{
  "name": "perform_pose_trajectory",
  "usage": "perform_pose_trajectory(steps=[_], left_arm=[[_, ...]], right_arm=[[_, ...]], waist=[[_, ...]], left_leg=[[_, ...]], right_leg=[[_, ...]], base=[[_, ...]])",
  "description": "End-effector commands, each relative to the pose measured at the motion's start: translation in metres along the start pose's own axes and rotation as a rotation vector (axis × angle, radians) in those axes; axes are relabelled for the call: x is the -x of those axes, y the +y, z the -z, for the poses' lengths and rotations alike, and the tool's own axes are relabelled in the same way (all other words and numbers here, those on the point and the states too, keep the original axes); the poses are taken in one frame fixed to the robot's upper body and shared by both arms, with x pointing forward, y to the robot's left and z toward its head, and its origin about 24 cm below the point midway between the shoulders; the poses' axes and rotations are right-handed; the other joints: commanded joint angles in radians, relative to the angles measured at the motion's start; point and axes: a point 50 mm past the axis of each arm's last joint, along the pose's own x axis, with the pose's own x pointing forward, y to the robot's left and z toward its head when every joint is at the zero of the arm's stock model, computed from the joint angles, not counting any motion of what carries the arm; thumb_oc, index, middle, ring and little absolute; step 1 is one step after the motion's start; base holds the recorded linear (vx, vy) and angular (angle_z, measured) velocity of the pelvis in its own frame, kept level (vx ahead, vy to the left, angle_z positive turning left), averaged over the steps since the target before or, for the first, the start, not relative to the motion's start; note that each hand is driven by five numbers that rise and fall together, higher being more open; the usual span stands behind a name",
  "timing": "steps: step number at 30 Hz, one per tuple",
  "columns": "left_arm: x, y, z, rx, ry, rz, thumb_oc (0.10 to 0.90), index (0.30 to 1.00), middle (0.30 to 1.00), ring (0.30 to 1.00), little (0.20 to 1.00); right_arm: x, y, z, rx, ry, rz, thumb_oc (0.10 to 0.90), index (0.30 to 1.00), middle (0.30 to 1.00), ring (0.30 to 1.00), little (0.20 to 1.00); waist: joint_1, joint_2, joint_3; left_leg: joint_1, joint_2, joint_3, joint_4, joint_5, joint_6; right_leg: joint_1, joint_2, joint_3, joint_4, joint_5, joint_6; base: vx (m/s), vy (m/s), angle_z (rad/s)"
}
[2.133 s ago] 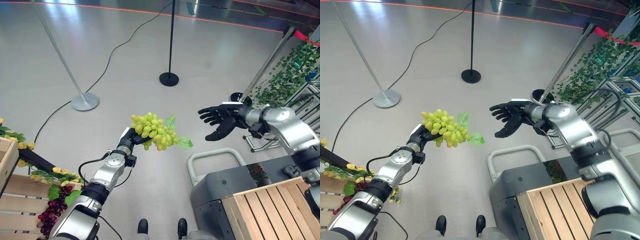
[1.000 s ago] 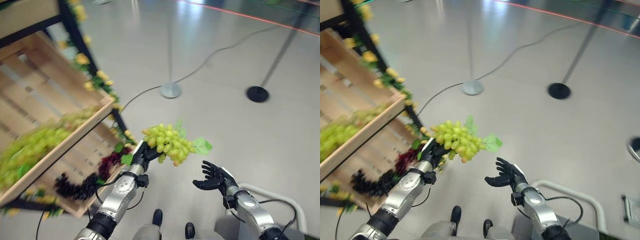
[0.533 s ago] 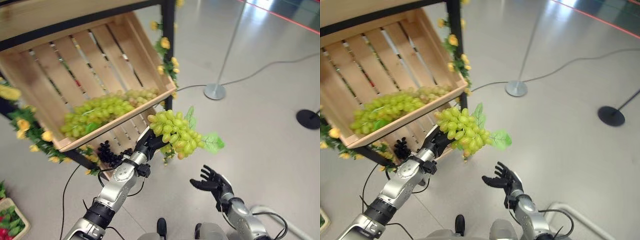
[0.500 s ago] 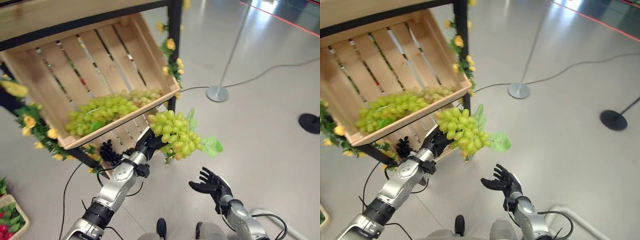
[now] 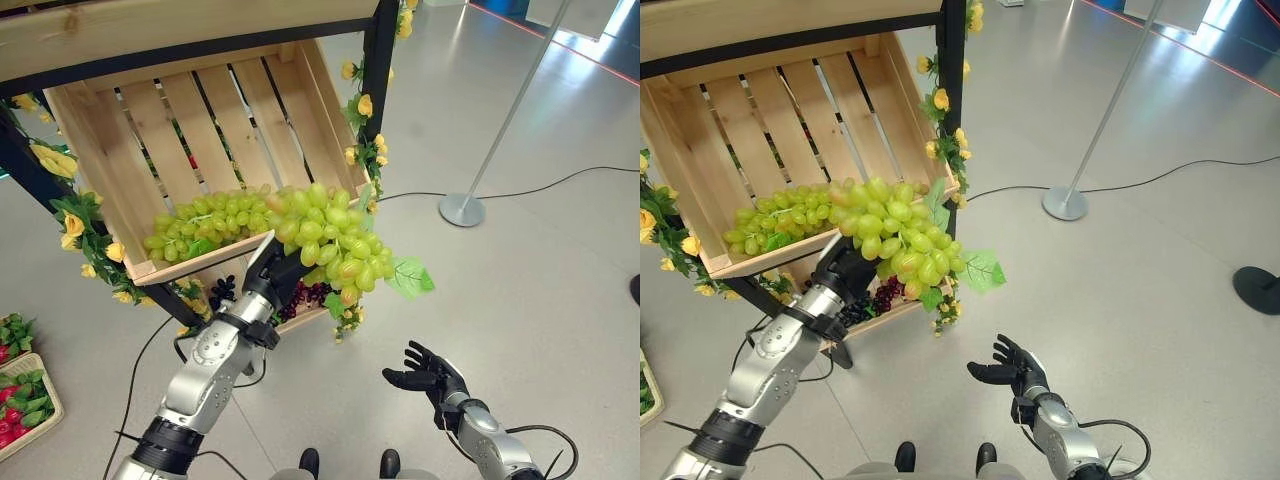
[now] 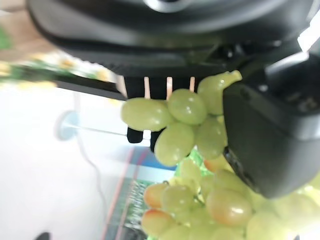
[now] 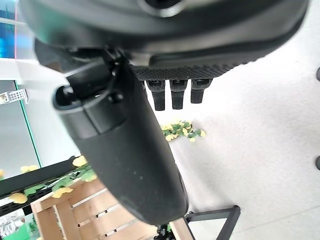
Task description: Pick up the fruits from the basket on one side to the basket on the other side
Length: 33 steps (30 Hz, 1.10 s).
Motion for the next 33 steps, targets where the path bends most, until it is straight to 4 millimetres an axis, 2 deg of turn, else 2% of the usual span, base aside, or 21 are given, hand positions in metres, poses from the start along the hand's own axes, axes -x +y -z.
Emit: perform_pose_trajectory(steps=[1, 5, 9, 16, 20, 24, 25, 26, 29, 33], left_arm=[[-0.02, -0.003, -0.065, -0.044, -0.282, 0.068, 0.4, 0.3, 0.3, 0.3, 0.3], [-0.021, -0.001, -0.079, -0.082, -0.308, 0.061, 0.4, 0.3, 0.3, 0.3, 0.3], [-0.024, -0.005, -0.092, -0.02, -0.326, 0.113, 0.4, 0.3, 0.3, 0.3, 0.3], [-0.027, 0.006, -0.115, -0.157, -0.375, 0.019, 0.4, 0.3, 0.3, 0.3, 0.3], [-0.03, 0.023, -0.121, -0.263, -0.351, -0.11, 0.4, 0.3, 0.3, 0.3, 0.3], [-0.033, 0.047, -0.12, -0.321, -0.283, -0.251, 0.4, 0.3, 0.3, 0.3, 0.3], [-0.035, 0.058, -0.118, -0.365, -0.245, -0.319, 0.4, 0.3, 0.3, 0.3, 0.3], [-0.035, 0.06, -0.118, -0.367, -0.243, -0.324, 0.4, 0.3, 0.3, 0.3, 0.3], [-0.036, 0.092, -0.13, -0.396, -0.205, -0.47, 0.4, 0.3, 0.3, 0.3, 0.3], [-0.037, 0.117, -0.141, -0.444, -0.154, -0.588, 0.4, 0.3, 0.3, 0.3, 0.3]], right_arm=[[-0.002, 0.007, -0.013, 0.008, -0.065, -0.025, 0.8, 0.9, 0.9, 0.9, 0.9], [-0.003, 0.004, -0.004, 0.005, -0.035, -0.01, 0.8, 0.9, 0.9, 0.9, 0.9], [-0.003, 0.002, 0.003, 0.005, -0.011, 0.009, 0.8, 0.9, 0.9, 0.9, 0.9], [-0.003, -0.002, 0.01, -0.002, 0.016, 0.024, 0.8, 0.9, 0.9, 0.9, 0.9], [-0.003, -0.005, 0.012, 0.005, 0.036, 0.031, 0.8, 0.9, 0.9, 0.9, 0.9], [-0.002, -0.009, 0.014, 0.015, 0.052, 0.035, 0.8, 0.9, 0.9, 0.9, 0.9], [-0.002, -0.011, 0.015, 0.022, 0.059, 0.036, 0.8, 0.9, 0.9, 0.9, 0.9], [-0.002, -0.011, 0.015, 0.023, 0.06, 0.036, 0.8, 0.9, 0.9, 0.9, 0.9], [-0.001, -0.018, 0.016, 0.037, 0.075, 0.042, 0.8, 0.9, 0.9, 0.9, 0.9], [-0.001, -0.023, 0.015, 0.054, 0.083, 0.045, 0.8, 0.9, 0.9, 0.9, 0.9]], waist=[[0.016, 0.015, -0.103], [0.023, 0.019, -0.113], [0.027, 0.023, -0.122], [0.023, 0.03, -0.127], [0.016, 0.037, -0.129], [0.01, 0.042, -0.134], [0.006, 0.043, -0.136], [0.005, 0.043, -0.136], [-0.006, 0.047, -0.142], [-0.021, 0.055, -0.141]], left_leg=[[-0.041, 0.021, -0.004, 0.001, 0.0, -0.043], [-0.041, 0.02, -0.01, 0.001, -0.002, -0.046], [-0.043, 0.02, -0.009, 0.001, -0.004, -0.049], [-0.04, 0.024, 0.001, 0.001, -0.006, -0.054], [-0.039, 0.025, 0.008, 0.001, -0.005, -0.057], [-0.035, 0.025, 0.016, 0.001, -0.007, -0.058], [-0.034, 0.025, 0.02, 0.001, -0.007, -0.057], [-0.034, 0.025, 0.021, 0.001, -0.007, -0.057], [-0.031, 0.025, 0.031, 0.001, -0.007, -0.057], [-0.028, 0.025, 0.043, 0.001, -0.007, -0.056]], right_leg=[[0.009, -0.013, -0.031, 0.015, 0.005, -0.019], [0.015, -0.017, -0.038, 0.01, 0.003, -0.015], [0.016, -0.02, -0.041, 0.005, 0.003, -0.011], [0.019, -0.02, -0.039, 0.003, 0.001, -0.01], [0.018, -0.019, -0.033, 0.003, 0.0, -0.009], [0.02, -0.019, -0.03, 0.003, -0.003, -0.008], [0.02, -0.018, -0.028, 0.003, -0.003, -0.008], [0.02, -0.018, -0.028, 0.003, -0.003, -0.007], [0.019, -0.017, -0.023, 0.003, -0.003, -0.004], [0.017, -0.014, -0.016, 0.003, 0.0, -0.004]], base=[[0.01, 0.05, 0.05], [0.01, 0.021, 0.05], [0.0, 0.009, 0.11], [0.0, 0.0, 0.0], [0.0, 0.0, 0.0], [0.0, 0.0, 0.0], [0.0, 0.0, 0.0], [0.03, 0.005, -0.01], [0.02, 0.006, -0.02], [0.02, 0.015, -0.06]])
